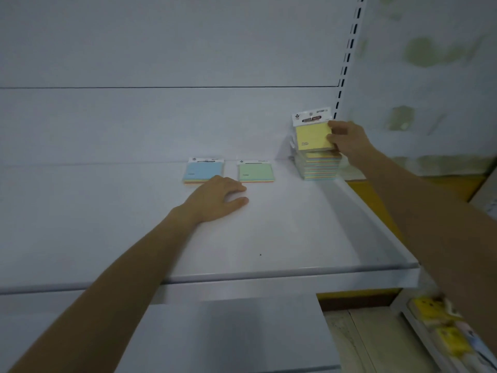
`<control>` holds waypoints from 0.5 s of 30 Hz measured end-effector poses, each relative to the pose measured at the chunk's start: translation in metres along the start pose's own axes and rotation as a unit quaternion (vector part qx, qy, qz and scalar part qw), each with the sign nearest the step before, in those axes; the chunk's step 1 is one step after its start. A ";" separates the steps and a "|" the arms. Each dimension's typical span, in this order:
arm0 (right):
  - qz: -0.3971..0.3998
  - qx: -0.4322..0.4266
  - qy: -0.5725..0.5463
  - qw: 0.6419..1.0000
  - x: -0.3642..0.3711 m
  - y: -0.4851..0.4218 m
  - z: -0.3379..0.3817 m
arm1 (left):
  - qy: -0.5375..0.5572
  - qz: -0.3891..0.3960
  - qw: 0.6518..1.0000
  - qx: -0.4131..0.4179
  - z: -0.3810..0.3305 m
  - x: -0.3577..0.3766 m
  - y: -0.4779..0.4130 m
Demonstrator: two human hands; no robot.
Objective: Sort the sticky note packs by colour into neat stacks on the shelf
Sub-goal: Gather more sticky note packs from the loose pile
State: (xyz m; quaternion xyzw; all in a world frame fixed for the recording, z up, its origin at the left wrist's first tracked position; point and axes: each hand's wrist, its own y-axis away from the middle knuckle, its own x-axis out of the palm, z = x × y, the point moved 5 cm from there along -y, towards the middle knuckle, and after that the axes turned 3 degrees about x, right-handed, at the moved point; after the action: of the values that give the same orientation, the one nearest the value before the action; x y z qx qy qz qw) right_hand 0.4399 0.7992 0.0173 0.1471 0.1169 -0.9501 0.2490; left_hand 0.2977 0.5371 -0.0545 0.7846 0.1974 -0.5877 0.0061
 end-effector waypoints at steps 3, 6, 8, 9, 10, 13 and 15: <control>0.012 0.012 0.034 0.999 -0.002 -0.002 -0.001 | -0.001 -0.002 1.000 0.000 0.001 0.001 -0.001; 0.009 0.009 0.067 0.998 -0.007 -0.005 -0.002 | -0.003 -0.010 1.000 0.001 0.003 0.001 -0.003; 0.007 0.007 0.101 0.995 -0.009 -0.005 -0.003 | -0.009 -0.013 1.000 -0.001 0.002 0.001 -0.003; 0.008 0.007 0.118 0.993 -0.009 -0.006 -0.004 | -0.011 -0.012 1.000 -0.003 0.002 0.001 -0.002; 0.006 0.005 0.135 0.991 -0.009 -0.007 -0.006 | -0.012 -0.015 1.000 -0.001 0.001 0.000 -0.002; 0.003 0.012 0.192 0.981 -0.004 -0.004 -0.010 | -0.009 -0.026 1.000 0.004 -0.001 -0.001 -0.002; 0.005 0.016 0.217 0.976 0.000 -0.004 -0.012 | -0.013 -0.021 1.000 0.003 -0.001 -0.001 -0.003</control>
State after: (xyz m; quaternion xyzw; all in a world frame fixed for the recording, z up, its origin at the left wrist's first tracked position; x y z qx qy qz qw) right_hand 0.4409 0.8060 0.0064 0.3543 0.1526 -0.8961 0.2197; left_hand 0.2976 0.5394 -0.0525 0.7723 0.2124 -0.5987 -0.0059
